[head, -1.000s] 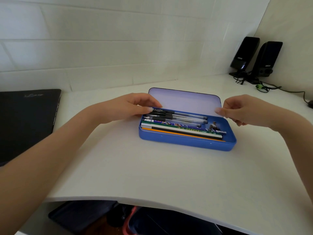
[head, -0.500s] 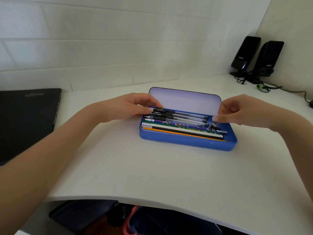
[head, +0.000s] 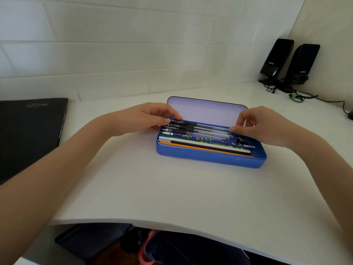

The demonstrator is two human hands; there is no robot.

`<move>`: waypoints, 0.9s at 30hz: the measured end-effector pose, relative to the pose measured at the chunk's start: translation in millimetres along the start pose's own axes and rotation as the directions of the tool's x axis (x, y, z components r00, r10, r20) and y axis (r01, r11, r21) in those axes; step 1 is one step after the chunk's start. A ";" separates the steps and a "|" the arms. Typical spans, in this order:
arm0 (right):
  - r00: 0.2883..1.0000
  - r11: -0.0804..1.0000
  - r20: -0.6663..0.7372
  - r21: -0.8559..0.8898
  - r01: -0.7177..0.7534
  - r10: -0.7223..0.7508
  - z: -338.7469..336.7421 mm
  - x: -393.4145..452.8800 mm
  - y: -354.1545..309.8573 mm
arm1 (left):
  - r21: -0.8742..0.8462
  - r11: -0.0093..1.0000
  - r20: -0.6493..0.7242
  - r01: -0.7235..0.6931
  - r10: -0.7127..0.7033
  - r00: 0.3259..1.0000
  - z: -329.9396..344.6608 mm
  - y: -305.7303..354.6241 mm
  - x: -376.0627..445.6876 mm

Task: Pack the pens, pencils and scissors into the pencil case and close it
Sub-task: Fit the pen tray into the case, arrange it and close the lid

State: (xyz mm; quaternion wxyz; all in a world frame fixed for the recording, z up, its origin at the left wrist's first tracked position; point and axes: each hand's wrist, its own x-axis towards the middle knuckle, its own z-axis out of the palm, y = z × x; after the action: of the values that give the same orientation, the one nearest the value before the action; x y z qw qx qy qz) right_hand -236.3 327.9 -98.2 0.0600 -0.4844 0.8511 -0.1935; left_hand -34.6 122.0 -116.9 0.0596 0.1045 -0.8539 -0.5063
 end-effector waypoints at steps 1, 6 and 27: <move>1.000 1.000 -0.009 -0.002 0.005 -0.005 1.3 0.2 -1.3 | 0.000 1.000 -0.003 0.003 -0.003 1.000 0.1 0.3 0.0; 1.000 1.000 -0.024 0.005 0.005 -0.005 5.7 1.5 -5.1 | 0.029 0.999 -0.022 0.015 -0.014 1.000 -1.1 -0.5 0.1; 0.942 0.854 -0.176 0.494 -0.165 0.284 23.1 19.3 29.1 | -0.163 0.954 -0.203 0.253 -0.284 0.937 -9.6 -8.5 0.4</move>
State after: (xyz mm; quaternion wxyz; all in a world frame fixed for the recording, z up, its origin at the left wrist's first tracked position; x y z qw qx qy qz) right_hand -263.1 318.6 -129.0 0.0939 -0.3242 0.8298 -0.4444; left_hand -31.9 109.8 -119.8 0.0926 0.2725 -0.7834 -0.5509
